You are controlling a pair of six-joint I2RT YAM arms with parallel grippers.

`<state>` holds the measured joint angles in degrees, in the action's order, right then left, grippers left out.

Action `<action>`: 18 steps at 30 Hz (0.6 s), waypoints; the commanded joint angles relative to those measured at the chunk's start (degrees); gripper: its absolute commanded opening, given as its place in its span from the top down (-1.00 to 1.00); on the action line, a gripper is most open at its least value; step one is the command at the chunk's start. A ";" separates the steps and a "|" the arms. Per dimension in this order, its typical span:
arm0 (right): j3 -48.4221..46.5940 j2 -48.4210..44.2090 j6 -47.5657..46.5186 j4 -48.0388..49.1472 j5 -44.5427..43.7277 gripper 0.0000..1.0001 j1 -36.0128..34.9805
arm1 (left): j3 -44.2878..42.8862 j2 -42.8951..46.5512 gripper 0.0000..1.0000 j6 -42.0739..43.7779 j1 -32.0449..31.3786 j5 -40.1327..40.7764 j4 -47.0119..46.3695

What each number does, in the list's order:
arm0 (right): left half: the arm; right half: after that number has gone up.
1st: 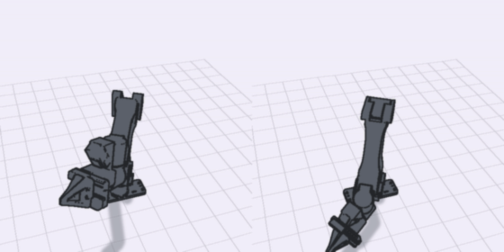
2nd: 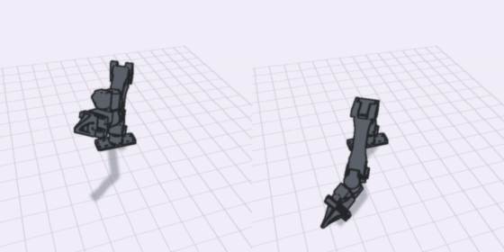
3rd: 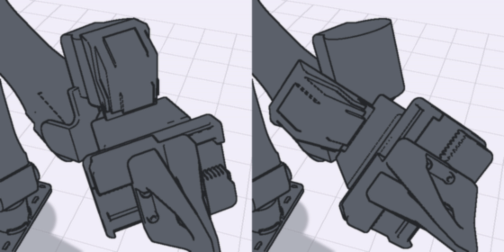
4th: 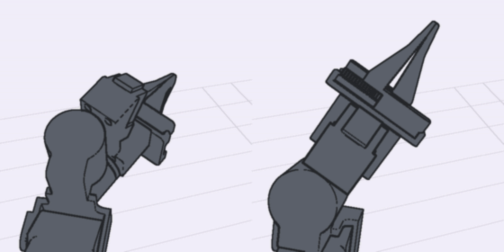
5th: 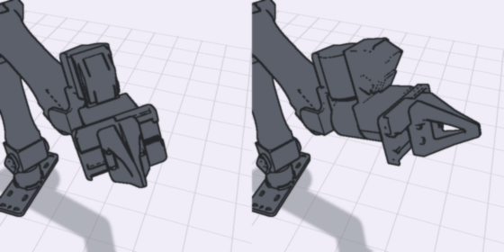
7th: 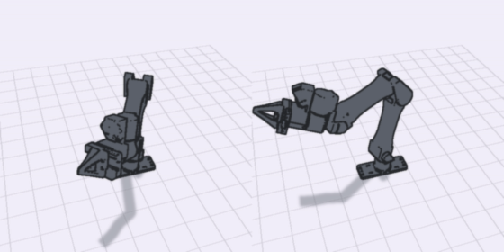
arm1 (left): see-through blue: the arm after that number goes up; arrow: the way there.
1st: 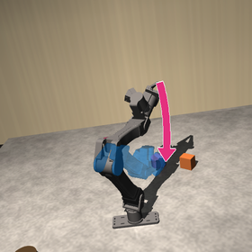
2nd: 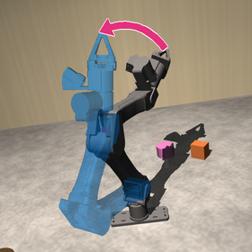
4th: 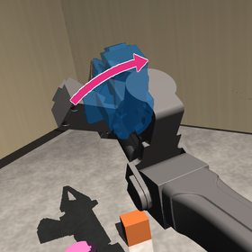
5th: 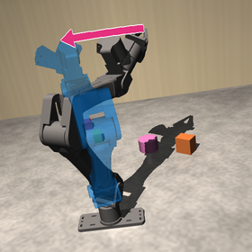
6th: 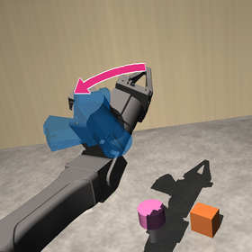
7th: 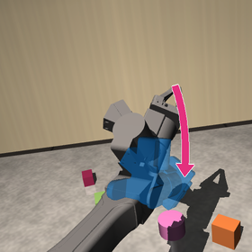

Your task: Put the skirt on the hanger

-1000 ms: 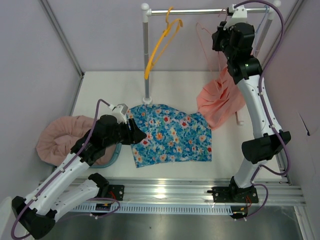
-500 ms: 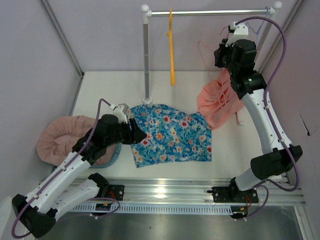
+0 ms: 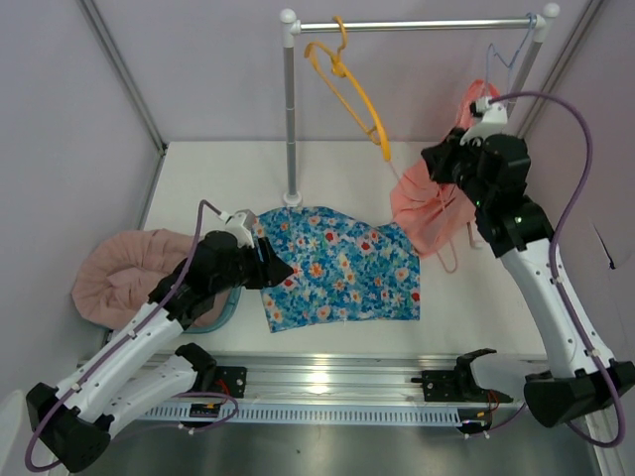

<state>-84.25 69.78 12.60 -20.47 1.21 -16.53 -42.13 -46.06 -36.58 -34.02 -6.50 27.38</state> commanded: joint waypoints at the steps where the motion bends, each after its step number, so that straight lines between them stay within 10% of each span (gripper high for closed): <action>1: 10.21 -7.25 5.75 -2.04 3.00 1.00 -2.97 | 2.92 1.85 -0.16 -3.67 -0.17 2.27 -2.06; 18: 55.06 -19.60 27.73 33.88 18.91 1.00 -26.35 | 17.34 9.76 -0.09 -15.54 -1.84 8.06 -3.39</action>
<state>-31.14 49.67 34.35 -1.13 17.50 -40.42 -26.30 -38.15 -47.53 -34.76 -2.61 24.71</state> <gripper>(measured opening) 0.069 0.548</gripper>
